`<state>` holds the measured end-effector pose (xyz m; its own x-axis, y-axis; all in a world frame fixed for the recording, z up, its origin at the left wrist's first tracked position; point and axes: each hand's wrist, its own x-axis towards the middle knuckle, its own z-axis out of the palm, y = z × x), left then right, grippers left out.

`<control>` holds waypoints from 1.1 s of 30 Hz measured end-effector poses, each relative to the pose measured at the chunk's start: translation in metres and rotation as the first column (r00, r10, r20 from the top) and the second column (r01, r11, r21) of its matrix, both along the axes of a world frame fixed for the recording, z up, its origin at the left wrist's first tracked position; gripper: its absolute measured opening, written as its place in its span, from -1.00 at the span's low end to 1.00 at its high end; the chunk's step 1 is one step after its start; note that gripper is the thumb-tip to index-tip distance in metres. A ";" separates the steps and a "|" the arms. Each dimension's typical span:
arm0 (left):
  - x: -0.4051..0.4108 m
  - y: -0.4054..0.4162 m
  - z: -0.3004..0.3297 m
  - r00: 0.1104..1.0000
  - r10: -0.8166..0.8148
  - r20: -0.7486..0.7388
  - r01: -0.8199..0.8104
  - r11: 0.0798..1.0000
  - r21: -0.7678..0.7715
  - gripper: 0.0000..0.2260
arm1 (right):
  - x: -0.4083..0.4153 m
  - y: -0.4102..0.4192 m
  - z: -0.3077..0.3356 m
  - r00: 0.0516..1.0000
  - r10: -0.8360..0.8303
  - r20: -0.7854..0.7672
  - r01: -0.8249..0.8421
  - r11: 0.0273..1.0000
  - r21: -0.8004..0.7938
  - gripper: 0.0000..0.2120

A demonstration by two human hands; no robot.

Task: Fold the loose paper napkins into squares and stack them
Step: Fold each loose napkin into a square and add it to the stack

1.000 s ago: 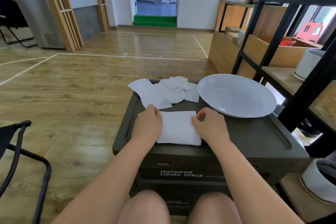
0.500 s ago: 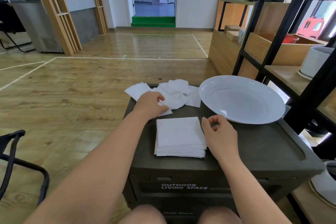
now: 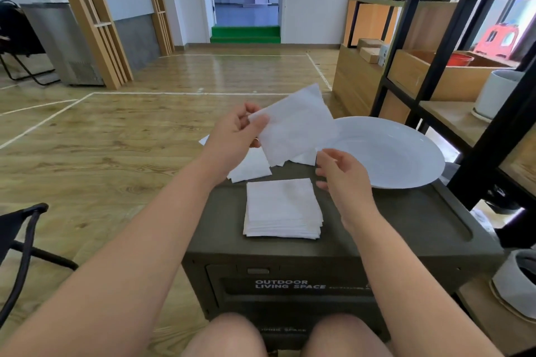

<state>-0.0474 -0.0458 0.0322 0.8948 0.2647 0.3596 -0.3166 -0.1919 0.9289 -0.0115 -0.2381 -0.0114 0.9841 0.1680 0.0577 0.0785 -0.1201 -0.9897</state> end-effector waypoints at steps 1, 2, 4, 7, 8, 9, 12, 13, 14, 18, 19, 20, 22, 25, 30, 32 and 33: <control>-0.004 -0.001 0.003 1.000 -0.028 -0.005 0.027 0.995 -0.091 -0.91 | 0.001 0.002 0.010 0.993 0.075 -0.090 -0.066 0.993 0.097 -0.71; -0.008 -0.003 0.004 0.999 -0.039 -0.013 0.036 0.988 -0.153 -0.91 | 0.000 0.003 0.020 0.973 0.164 -0.164 -0.130 0.971 0.201 -0.70; -0.015 -0.006 0.002 0.999 -0.023 -0.047 0.014 0.983 -0.184 -0.89 | -0.001 0.003 0.029 0.939 0.295 -0.174 -0.224 0.913 0.340 -0.84; -0.024 -0.009 -0.007 0.990 0.025 -0.139 -0.041 0.993 -0.109 -0.89 | -0.006 0.003 0.035 0.946 0.309 -0.100 -0.255 0.897 0.361 -0.87; -0.027 -0.010 -0.010 0.986 0.048 -0.159 -0.061 0.996 -0.072 -0.89 | -0.007 0.002 0.034 0.943 0.317 -0.101 -0.258 0.888 0.380 -0.86; -0.030 -0.011 -0.012 0.982 0.078 -0.169 -0.086 0.995 -0.043 -0.89 | -0.007 0.000 0.033 0.938 0.334 -0.089 -0.275 0.878 0.392 -0.81; -0.036 -0.010 -0.014 0.964 0.176 -0.201 -0.176 0.984 0.020 -0.89 | -0.010 -0.006 0.024 0.939 0.315 0.135 -0.333 0.933 0.140 -0.49; -0.037 -0.010 -0.014 0.954 0.196 -0.226 -0.191 0.981 0.044 -0.92 | -0.012 -0.007 0.020 0.920 0.309 0.240 -0.321 0.947 0.012 -0.46; -0.039 -0.009 -0.014 0.945 0.199 -0.258 -0.190 0.980 0.063 -0.92 | -0.013 -0.008 0.018 0.896 0.303 0.325 -0.290 0.953 -0.089 -0.48; -0.045 -0.008 -0.015 0.931 0.162 -0.326 -0.127 0.984 0.127 -0.69 | -0.013 -0.009 0.011 0.892 0.232 0.389 -0.163 0.966 -0.203 -0.70; -0.047 -0.007 -0.016 0.943 0.119 -0.311 -0.083 0.988 0.129 -0.64 | -0.011 -0.008 0.011 0.898 0.206 0.390 -0.127 0.967 -0.220 -0.75; -0.050 -0.005 -0.017 0.954 0.055 -0.295 -0.016 0.991 0.130 -0.60 | -0.009 -0.008 0.011 0.908 0.182 0.377 -0.099 0.968 -0.230 -0.82; -0.058 -0.004 -0.018 0.948 -0.071 -0.311 0.127 0.978 0.164 -0.58 | -0.006 -0.008 0.013 0.934 0.151 0.323 -0.082 0.972 -0.219 -0.91; -0.061 -0.009 -0.023 0.935 -0.058 -0.349 0.182 0.925 0.334 -0.46 | -0.005 -0.009 0.017 0.952 0.211 0.220 -0.193 0.976 -0.103 -0.91; -0.047 -0.016 -0.029 0.964 0.127 -0.234 -0.102 0.988 0.118 -0.74 | -0.003 -0.006 0.017 0.964 0.249 0.094 -0.242 0.967 -0.082 -0.92; -0.043 -0.016 -0.031 0.959 0.147 -0.242 -0.132 0.988 0.079 -0.76 | -0.002 -0.007 0.014 0.971 0.235 0.045 -0.233 0.971 -0.050 -0.88; -0.041 -0.016 -0.033 0.958 0.149 -0.245 -0.143 0.989 0.046 -0.77 | 0.000 -0.006 0.012 0.977 0.212 0.027 -0.210 0.976 -0.047 -0.85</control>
<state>-0.0888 -0.0617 -0.0005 0.9090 0.3923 0.1411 -0.0444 -0.2454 0.9684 -0.0120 -0.2442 0.0006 0.9240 0.3749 0.0759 0.1376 -0.1407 -0.9804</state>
